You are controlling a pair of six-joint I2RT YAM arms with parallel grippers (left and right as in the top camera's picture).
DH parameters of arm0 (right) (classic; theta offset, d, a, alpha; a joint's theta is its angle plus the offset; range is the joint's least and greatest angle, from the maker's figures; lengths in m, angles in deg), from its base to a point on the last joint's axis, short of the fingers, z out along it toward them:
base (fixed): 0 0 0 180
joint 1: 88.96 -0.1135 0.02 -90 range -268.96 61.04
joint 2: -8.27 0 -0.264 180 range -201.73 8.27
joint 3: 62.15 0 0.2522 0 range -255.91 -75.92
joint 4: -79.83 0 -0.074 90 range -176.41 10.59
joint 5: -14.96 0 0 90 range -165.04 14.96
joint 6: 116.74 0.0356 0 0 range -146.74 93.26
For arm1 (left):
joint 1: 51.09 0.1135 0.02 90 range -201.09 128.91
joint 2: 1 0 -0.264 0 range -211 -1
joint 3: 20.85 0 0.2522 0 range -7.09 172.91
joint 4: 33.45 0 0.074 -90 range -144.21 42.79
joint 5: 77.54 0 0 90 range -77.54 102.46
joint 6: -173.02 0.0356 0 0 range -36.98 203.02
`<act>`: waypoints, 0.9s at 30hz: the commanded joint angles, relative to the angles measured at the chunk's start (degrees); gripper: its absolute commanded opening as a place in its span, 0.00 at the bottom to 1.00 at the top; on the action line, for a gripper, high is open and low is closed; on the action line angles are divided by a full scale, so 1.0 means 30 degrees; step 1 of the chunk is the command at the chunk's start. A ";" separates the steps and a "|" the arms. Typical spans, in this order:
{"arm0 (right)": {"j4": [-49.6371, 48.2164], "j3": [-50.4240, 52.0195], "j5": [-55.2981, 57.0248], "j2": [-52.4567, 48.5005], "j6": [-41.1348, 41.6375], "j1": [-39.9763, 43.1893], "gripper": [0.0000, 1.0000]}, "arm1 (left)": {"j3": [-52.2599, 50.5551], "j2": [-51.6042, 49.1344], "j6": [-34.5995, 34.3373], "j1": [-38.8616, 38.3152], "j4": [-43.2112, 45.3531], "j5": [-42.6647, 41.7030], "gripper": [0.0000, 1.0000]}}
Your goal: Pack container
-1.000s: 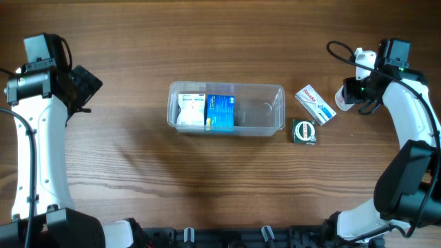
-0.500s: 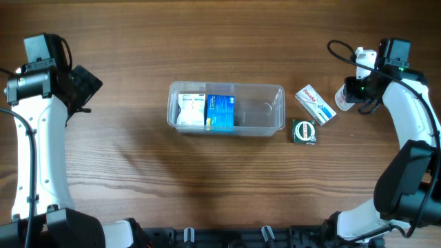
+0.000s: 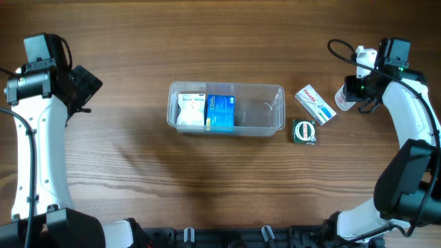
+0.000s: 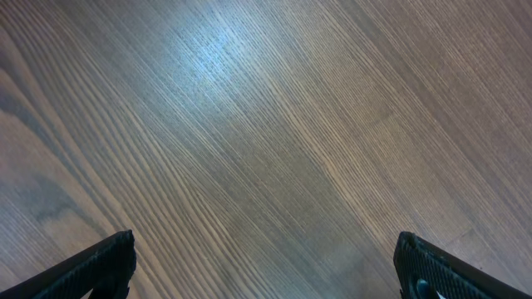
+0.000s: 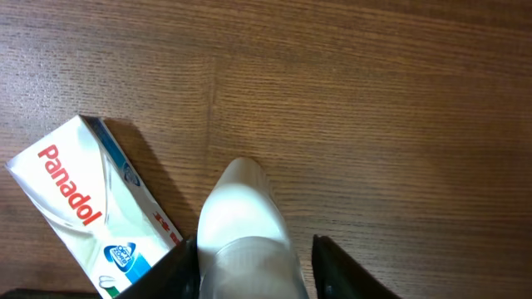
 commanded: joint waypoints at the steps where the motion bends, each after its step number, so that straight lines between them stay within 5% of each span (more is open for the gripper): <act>1: -0.0321 -0.0029 -0.0168 -0.0401 0.0015 0.0022 0.49 | 0.0262 0.0240 0.0007 0.0087 -0.0007 -0.0036 1.00; 7: -0.0474 0.0000 -0.0168 -0.0430 0.0058 0.0022 0.34 | 0.0262 0.0240 0.0007 0.0087 -0.0007 -0.0036 1.00; 19: -0.0372 0.0131 -0.0175 -0.0437 0.0066 0.0022 0.45 | 0.0262 0.0240 0.0007 0.0087 -0.0007 -0.0036 1.00; 27: -0.0678 0.0619 -0.0160 -0.0481 0.0175 0.0022 0.27 | 0.0262 0.0240 0.0007 0.0087 -0.0007 -0.0036 1.00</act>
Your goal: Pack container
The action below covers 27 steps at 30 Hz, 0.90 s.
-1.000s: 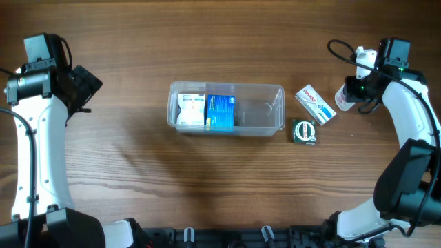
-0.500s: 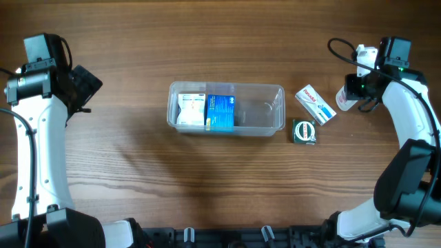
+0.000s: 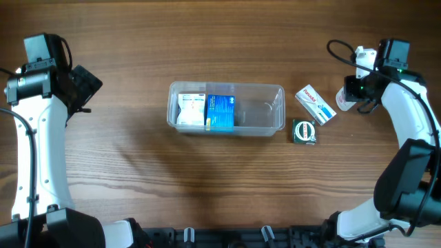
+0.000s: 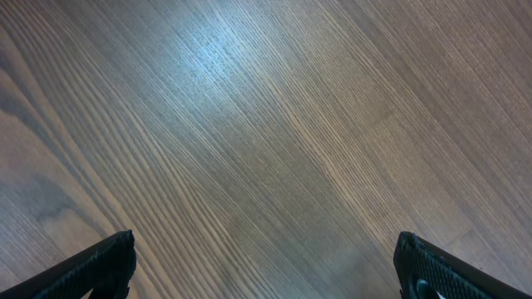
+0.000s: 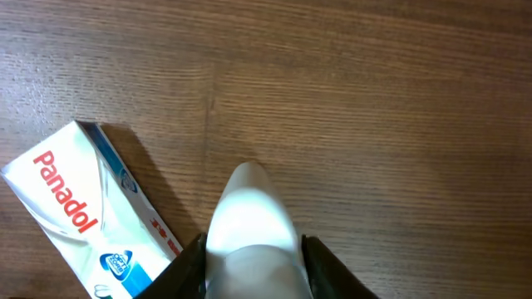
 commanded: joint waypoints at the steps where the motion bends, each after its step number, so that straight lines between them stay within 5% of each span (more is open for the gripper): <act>1: -0.0095 0.0270 -0.0160 -0.0474 0.0182 0.0029 0.25 | 0.0262 0.0240 0.0007 0.0087 -0.0007 -0.0036 1.00; 5: 0.0197 -0.0335 0.1035 -0.0386 0.1209 0.0029 0.12 | 0.0262 0.0240 0.0007 0.0087 -0.0007 -0.0036 1.00; 18: 0.2062 -0.3075 0.0823 0.3599 0.2601 -0.0211 0.09 | 0.0262 0.0240 0.0007 0.0087 -0.0007 -0.0036 1.00; 27: 0.3373 -0.3082 0.0699 0.9078 0.5253 -0.3803 0.06 | 0.0262 0.0240 0.0007 0.0087 -0.0007 -0.0036 1.00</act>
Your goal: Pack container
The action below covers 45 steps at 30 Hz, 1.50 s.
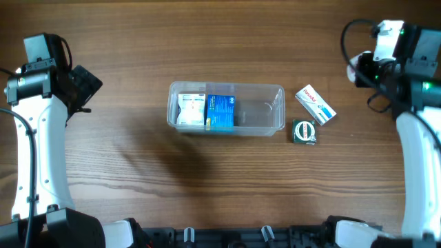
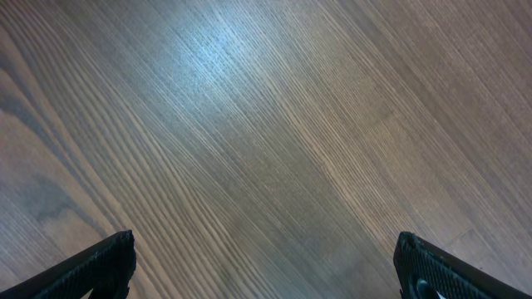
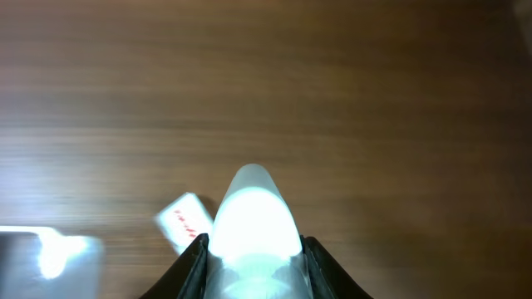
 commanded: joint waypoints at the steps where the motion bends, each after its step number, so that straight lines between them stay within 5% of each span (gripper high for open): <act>1: 0.0612 -0.0590 -0.0051 0.1967 0.2470 -0.1880 0.06 | 0.0262 0.0240 0.0000 0.0087 -0.0007 -0.0036 1.00; 7: 0.1894 -0.0583 -0.0138 0.2412 0.7752 -0.4889 0.04 | 0.0262 0.0240 0.0000 0.0087 -0.0007 -0.0036 1.00; 14: 0.1923 -0.0583 0.0000 0.0984 0.9056 -0.8327 0.04 | 0.0262 0.0240 0.0000 0.0087 -0.0007 -0.0036 1.00; 26: 0.1632 -0.0583 0.3570 -0.3883 0.9369 -1.1526 0.04 | 0.0262 0.0240 0.0000 0.0087 -0.0007 -0.0036 1.00; 45: 0.0976 -0.0532 0.5056 -0.8000 0.8947 -1.1642 0.05 | 0.0262 0.0240 0.0000 0.0087 -0.0007 -0.0036 1.00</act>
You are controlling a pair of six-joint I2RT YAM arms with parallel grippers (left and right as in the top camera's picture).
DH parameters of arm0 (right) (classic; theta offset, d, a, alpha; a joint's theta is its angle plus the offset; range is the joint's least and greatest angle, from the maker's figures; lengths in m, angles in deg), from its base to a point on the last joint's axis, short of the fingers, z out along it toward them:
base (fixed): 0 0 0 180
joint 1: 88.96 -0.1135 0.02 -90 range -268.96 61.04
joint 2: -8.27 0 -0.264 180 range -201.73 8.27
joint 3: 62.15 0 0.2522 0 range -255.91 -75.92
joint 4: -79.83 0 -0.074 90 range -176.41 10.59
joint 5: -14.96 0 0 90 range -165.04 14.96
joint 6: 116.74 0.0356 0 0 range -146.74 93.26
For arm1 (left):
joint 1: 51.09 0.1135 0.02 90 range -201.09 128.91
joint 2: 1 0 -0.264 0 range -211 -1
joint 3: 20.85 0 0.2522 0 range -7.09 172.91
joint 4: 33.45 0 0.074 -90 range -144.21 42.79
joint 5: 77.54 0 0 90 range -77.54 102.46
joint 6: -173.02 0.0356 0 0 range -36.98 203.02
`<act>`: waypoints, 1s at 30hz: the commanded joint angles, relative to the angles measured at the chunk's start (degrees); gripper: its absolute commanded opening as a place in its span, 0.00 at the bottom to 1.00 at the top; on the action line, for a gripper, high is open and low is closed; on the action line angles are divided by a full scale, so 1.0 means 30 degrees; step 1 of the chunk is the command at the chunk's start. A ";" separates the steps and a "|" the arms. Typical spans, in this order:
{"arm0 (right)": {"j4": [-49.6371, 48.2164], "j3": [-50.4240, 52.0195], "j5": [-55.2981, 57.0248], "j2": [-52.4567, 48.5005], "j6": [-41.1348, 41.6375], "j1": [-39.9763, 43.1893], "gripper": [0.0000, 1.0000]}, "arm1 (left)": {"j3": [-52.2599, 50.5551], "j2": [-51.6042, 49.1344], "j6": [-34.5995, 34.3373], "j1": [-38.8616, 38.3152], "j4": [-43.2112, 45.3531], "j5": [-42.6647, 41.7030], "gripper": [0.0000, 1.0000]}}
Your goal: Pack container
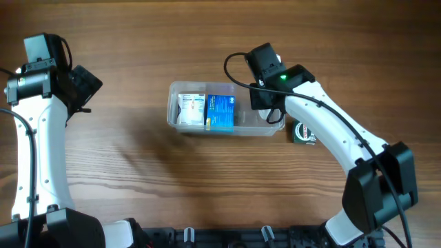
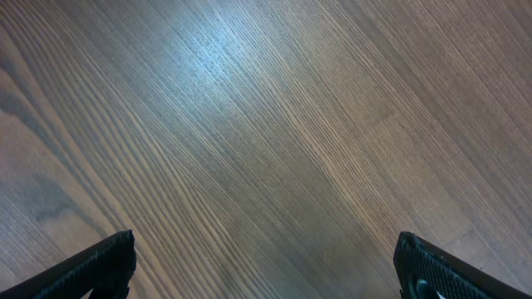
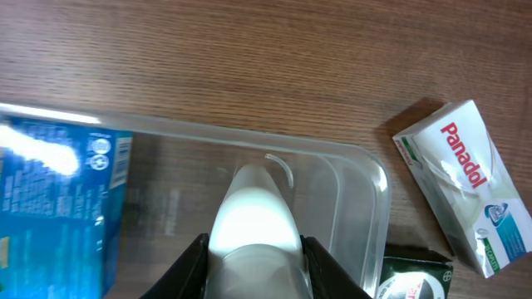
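Observation:
The clear plastic container (image 1: 272, 127) lies mid-table, with a white box (image 1: 191, 110) and a blue box (image 1: 220, 112) in its left half. My right gripper (image 3: 253, 253) is shut on a white bottle (image 3: 253, 220) and hangs over the container's empty right half (image 3: 366, 208), next to the blue box (image 3: 58, 191). To the right of the container lie a white Panadol box (image 3: 457, 183) and a dark green box (image 3: 411, 278). My left gripper (image 2: 266, 274) is open over bare wood at the far left (image 1: 83, 86), nothing between its fingers.
In the overhead view my right arm (image 1: 324, 124) stretches across from the lower right, hiding the Panadol box and part of the green box (image 1: 303, 132). Bare wooden table (image 1: 138, 186) lies all round the container.
My right gripper, still shut on the white bottle, has moved from high at the far right of the table to over the container's empty right half. The left arm has not moved.
My right gripper stood round the white bottle beside the Panadol box, jaws slightly apart, then shut on it. Then it held the bottle lifted high at the far right. Now the bottle hangs over the container's right half. The left gripper stayed open throughout.

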 commanded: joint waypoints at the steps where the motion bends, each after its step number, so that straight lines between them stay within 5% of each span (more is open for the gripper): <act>1: -0.0138 -0.0517 0.0896 -0.0393 -0.0022 -0.0036 0.05 | 0.0262 0.0240 0.0007 0.0087 -0.0007 -0.0036 1.00; 30: -0.1202 0.0612 0.1603 -0.1100 0.2157 0.0015 0.05 | 0.0262 0.0240 0.0007 0.0087 -0.0007 -0.0036 1.00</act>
